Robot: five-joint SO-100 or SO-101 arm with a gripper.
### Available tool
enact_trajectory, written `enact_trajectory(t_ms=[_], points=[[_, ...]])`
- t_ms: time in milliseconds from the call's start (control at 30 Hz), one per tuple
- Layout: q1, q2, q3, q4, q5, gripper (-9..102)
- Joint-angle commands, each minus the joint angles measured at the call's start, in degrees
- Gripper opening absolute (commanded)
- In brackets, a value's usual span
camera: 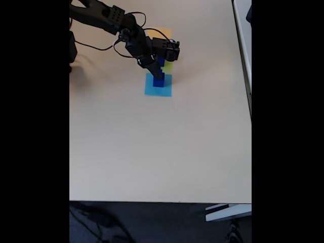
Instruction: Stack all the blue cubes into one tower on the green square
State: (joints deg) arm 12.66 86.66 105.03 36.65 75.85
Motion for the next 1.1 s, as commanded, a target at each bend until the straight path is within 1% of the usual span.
enact_trajectory(t_ms=[0, 300, 833, 933, 1067], points=[[0.6, 4.0, -0.1, -1.1, -0.4, 18], [0.6, 4.0, 0.8, -1.3, 0.0, 16], [0.4, 4.5, 0.7, -1.1, 0.6, 4], [0.3, 4.9, -1.6, 1.1, 0.3, 3], [0.1, 4.9, -10.2, 9.2, -0.5, 1]])
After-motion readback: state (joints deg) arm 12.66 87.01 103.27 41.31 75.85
